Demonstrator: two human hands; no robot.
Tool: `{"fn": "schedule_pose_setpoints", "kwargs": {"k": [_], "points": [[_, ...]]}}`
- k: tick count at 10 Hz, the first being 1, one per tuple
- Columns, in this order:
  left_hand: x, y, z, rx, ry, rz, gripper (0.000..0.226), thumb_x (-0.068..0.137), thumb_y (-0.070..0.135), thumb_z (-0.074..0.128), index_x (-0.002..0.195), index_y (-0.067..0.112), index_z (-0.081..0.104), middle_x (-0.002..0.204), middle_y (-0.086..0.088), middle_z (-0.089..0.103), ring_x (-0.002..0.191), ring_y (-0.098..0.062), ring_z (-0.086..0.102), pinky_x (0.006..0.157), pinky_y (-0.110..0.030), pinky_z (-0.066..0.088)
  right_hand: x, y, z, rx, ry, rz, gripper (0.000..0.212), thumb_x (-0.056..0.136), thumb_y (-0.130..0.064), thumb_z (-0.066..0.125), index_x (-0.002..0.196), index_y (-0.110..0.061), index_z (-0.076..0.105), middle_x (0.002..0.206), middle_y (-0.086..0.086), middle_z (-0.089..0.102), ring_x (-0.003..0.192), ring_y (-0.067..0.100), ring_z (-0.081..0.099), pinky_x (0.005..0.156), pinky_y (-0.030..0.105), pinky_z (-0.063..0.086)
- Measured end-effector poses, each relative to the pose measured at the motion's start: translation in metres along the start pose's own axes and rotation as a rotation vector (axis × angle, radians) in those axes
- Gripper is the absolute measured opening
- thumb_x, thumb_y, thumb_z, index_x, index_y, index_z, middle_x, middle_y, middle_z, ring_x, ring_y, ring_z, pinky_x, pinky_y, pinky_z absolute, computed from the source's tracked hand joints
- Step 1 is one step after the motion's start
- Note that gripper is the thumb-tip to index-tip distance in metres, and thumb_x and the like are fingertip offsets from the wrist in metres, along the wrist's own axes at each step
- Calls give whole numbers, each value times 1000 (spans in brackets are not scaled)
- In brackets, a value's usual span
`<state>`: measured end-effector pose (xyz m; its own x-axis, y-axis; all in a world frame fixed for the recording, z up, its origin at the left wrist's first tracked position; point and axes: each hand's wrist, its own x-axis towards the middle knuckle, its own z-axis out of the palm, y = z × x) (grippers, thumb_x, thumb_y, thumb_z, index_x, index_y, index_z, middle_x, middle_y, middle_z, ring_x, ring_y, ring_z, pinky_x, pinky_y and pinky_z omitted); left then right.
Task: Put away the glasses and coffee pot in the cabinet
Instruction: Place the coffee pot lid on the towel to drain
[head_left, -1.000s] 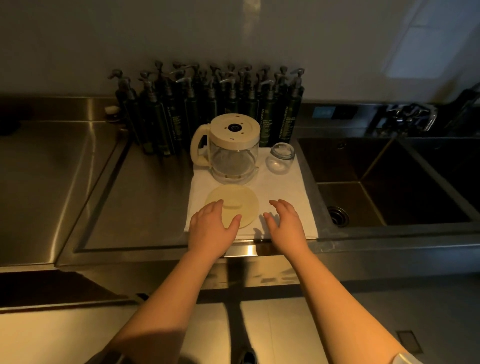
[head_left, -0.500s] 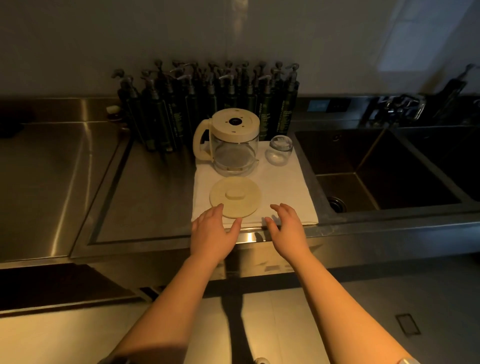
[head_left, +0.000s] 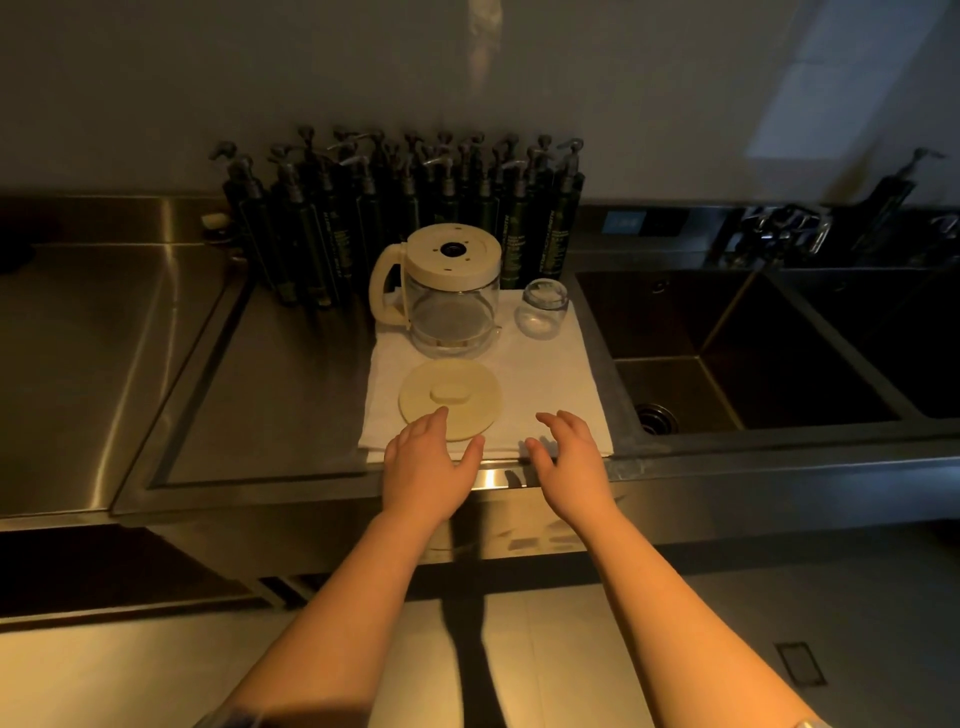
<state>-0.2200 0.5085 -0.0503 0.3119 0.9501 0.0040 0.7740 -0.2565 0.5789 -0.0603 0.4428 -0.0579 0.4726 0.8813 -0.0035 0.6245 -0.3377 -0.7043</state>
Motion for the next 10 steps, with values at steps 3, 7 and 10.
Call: {"fn": "schedule_pose_setpoints", "kwargs": {"k": [3, 7, 10], "points": [[-4, 1, -1, -6, 0, -13, 66, 93, 57, 44, 148, 21, 33, 151, -2, 39, 137, -23, 36, 113, -41, 31, -3, -1, 0, 7, -6, -7, 40, 98, -32, 49, 137, -23, 47, 151, 4, 34, 135, 23, 37, 109, 35, 34], [-2, -2, -3, 10, -6, 20, 67, 93, 58, 44, 147, 21, 33, 149, -3, 41, 135, -24, 39, 112, -43, 33, -5, -3, -2, -3, -11, -5, 40, 98, -32, 49, 137, -23, 47, 151, 4, 32, 134, 23, 38, 108, 33, 34], [0, -1, 0, 16, -7, 28, 67, 93, 58, 43, 147, 20, 34, 149, -3, 42, 135, -23, 39, 112, -43, 33, -5, -3, -4, -6, -6, -6, 40, 97, -31, 50, 136, -23, 48, 151, 4, 33, 135, 22, 37, 108, 33, 34]]}}
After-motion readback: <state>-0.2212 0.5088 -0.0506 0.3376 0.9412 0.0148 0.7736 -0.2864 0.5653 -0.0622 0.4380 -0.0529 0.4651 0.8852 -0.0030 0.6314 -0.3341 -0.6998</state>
